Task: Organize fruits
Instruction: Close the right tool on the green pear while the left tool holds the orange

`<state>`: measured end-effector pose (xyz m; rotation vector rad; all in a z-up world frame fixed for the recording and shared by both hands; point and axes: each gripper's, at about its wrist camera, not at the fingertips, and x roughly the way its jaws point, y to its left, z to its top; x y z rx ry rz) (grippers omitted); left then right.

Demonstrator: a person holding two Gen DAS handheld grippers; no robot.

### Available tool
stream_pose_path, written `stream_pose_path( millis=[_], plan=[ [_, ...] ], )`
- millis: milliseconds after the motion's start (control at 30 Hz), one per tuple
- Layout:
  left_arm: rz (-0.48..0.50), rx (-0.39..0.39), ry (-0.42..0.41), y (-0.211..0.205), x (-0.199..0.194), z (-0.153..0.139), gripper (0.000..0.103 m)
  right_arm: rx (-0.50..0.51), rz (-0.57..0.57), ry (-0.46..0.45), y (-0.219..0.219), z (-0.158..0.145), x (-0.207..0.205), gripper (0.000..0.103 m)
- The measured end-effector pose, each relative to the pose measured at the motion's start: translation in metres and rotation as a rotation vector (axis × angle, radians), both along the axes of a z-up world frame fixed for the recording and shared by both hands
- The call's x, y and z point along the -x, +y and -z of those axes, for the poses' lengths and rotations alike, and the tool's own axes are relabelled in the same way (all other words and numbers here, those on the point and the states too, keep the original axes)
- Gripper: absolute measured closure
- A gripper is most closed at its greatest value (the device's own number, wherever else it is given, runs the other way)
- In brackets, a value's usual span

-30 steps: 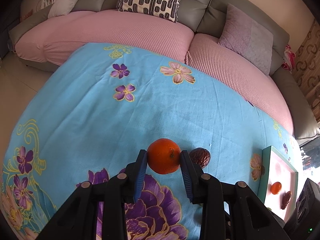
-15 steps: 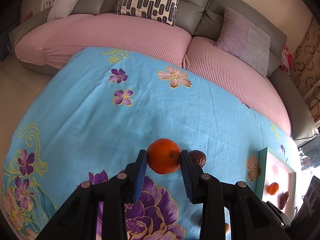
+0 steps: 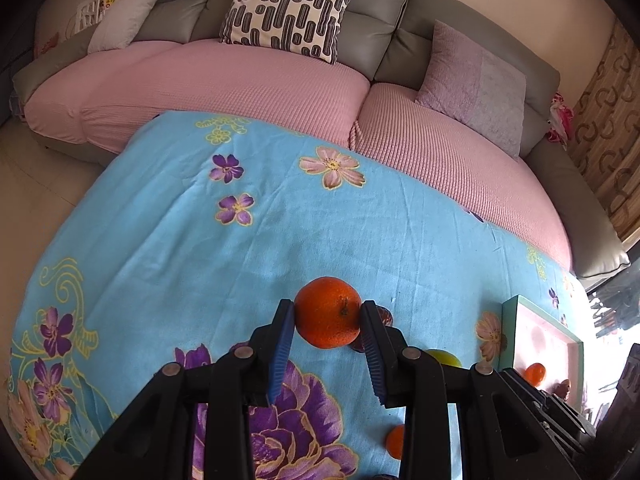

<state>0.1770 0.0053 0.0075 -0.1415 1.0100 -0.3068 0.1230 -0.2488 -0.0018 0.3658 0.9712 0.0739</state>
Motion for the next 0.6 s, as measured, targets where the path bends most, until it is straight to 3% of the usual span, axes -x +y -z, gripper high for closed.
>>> stream_pose_path(
  millis=[167,267,400,500,600],
  plan=[
    [-0.013,0.004,0.015,0.003,-0.003,0.005,0.067,-0.009,0.012,0.046,-0.005,0.021,-0.008,0.085],
    [-0.014,0.008,0.026,0.004,-0.005,0.009,0.067,-0.002,0.001,0.063,-0.003,0.031,-0.013,0.072],
    [-0.01,0.014,0.031,0.003,-0.006,0.01,0.067,0.02,-0.042,0.067,0.008,0.039,-0.02,0.066],
    [-0.007,0.013,0.035,0.002,-0.006,0.012,0.067,0.091,-0.06,0.064,0.018,0.044,-0.024,0.053],
    [-0.002,0.009,0.04,0.0,-0.006,0.014,0.067,0.166,-0.069,0.068,0.024,0.048,-0.026,0.052]
  ],
)
